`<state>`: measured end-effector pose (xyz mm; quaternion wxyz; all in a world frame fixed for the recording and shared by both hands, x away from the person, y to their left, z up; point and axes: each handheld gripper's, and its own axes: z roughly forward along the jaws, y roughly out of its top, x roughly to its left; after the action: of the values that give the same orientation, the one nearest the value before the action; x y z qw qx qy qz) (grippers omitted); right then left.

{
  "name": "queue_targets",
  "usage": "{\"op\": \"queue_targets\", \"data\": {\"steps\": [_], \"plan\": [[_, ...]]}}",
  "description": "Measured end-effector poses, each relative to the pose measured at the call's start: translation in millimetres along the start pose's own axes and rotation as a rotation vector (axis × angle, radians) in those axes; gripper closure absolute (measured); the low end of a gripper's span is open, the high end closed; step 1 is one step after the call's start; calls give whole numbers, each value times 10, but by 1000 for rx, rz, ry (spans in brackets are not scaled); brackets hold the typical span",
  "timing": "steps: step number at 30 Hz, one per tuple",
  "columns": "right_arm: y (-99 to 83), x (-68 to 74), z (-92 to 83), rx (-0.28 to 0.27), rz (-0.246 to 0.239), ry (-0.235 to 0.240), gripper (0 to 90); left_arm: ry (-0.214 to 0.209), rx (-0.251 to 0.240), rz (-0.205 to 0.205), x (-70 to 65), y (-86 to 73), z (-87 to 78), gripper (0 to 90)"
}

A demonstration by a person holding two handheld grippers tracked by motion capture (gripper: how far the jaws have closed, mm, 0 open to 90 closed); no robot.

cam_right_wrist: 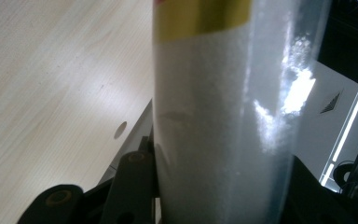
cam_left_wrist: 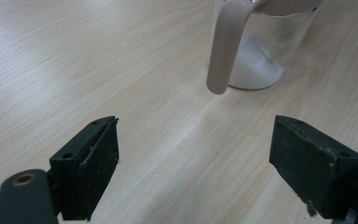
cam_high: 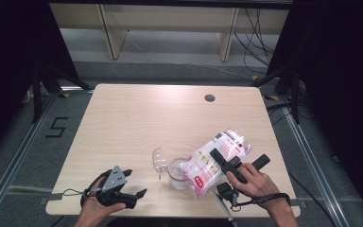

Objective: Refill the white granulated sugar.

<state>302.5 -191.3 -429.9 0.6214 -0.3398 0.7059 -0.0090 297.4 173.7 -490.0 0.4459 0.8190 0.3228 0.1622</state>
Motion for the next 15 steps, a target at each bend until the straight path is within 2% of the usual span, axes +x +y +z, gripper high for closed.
{"op": "queue_targets", "data": {"steps": [15], "plan": [[-2,0,1,-1,-1,3,670,-2,-1,-2,1,-2,4,153]]}}
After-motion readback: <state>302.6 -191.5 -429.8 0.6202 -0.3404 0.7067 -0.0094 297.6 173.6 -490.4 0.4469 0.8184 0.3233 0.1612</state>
